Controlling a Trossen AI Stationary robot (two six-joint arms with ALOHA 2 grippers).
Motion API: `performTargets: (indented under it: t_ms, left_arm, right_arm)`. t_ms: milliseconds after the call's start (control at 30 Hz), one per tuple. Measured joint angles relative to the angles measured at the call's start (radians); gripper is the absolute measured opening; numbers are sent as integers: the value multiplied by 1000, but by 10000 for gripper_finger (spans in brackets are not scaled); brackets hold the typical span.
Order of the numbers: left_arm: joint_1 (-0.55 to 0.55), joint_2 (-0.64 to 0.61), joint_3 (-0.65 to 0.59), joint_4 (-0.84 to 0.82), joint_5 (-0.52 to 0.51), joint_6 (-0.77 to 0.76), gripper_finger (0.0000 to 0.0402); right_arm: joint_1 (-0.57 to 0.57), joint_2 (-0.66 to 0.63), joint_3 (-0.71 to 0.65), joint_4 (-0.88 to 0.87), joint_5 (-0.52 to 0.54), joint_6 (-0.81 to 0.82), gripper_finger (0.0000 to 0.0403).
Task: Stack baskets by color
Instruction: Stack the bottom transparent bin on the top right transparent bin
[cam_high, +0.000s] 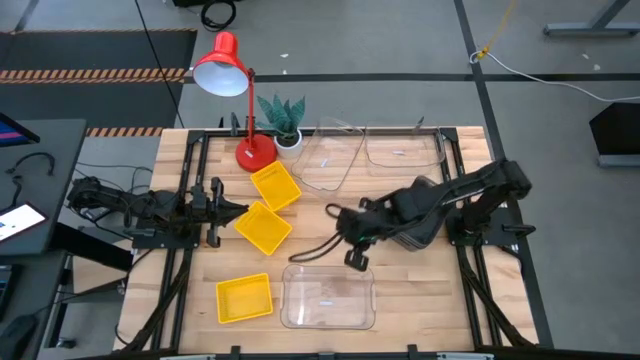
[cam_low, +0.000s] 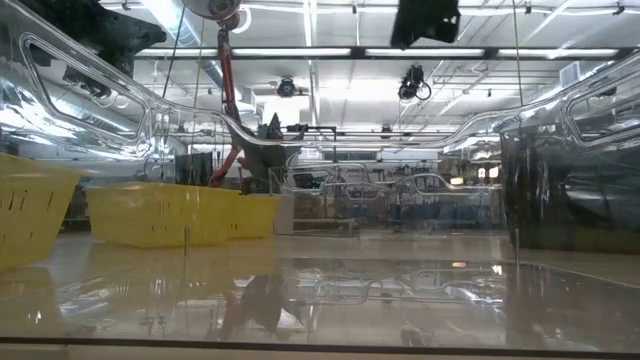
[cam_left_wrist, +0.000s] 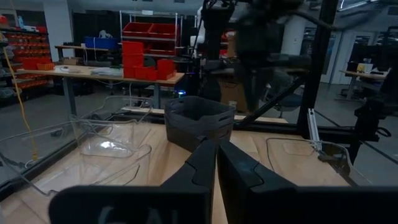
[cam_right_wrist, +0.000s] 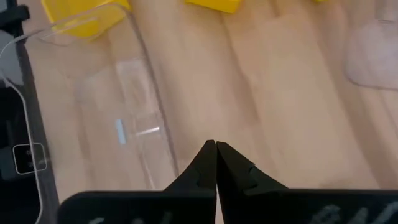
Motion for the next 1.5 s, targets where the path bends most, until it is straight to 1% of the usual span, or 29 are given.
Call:
performTargets:
  t_ms: [233,333,700,900,1067,1133,1333,1500]
  left_arm:
    - [0,0,0,0,0,-51,26]
    - [0,0,0,0,0,-52,26]
    - [0,0,0,0,0,-52,17]
    - [0,0,0,-1,0,-52,22]
    - [0,0,0,-1,0,-51,16]
    - [0,0,0,-1,0,-51,14]
    - [0,0,0,-2,0,-50,19]
    - [0,0,0,-10,0,-50,17]
  right_arm:
    - [47,169,160,-6,-49,-30,3]
    - [63,232,229,-21,-54,-46,10]
    - [83,402,465,-162,-54,-52,76]
    - [83,491,589,-223,-54,-153,104]
    - [67,550,630,-256,-58,-257,119]
    - [55,570,630,-268,-80,-284,123]
    - [24,625,630,-315,-108,-303,122]
    - [14,646,630,-333,-128,-303,122]
